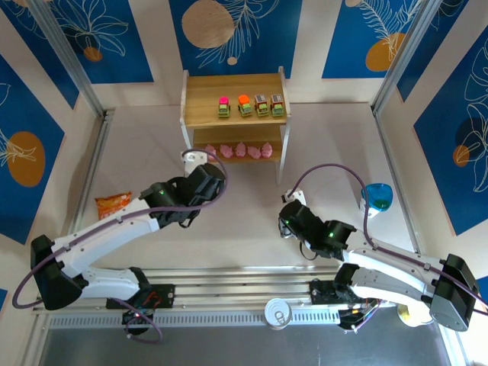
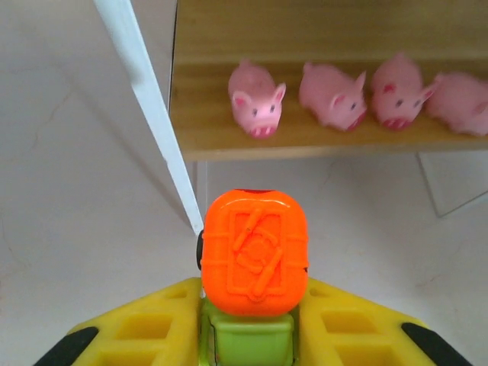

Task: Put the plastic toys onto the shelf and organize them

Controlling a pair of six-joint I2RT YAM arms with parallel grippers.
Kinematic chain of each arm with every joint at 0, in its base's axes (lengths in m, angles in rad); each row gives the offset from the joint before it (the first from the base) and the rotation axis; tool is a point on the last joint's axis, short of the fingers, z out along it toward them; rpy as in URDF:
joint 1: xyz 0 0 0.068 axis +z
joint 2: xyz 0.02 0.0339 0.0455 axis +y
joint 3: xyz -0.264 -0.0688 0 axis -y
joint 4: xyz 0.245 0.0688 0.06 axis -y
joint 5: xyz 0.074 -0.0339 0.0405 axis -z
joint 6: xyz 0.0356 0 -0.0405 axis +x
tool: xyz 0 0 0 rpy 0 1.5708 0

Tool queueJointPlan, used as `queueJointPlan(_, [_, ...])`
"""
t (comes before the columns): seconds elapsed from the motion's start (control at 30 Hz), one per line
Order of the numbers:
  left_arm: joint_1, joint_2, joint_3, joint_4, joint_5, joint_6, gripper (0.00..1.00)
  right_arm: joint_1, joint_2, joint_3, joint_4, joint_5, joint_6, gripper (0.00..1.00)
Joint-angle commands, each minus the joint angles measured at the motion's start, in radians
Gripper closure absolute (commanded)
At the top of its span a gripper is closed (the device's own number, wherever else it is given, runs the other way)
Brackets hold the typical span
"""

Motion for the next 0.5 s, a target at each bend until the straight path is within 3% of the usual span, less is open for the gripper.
queueJointPlan(0.0, [0.005, 0.027, 0.116, -0.124, -0.005, 0.058, 0.71, 0.0, -0.008, 0.005, -0.005, 0.017, 0.015, 0.89])
queueJointPlan(0.47, [0.104, 0.186, 0.518, -0.227, 0.094, 0.196, 0.71, -0.001, -0.003, 0.007, -0.006, 0.017, 0.015, 0.89])
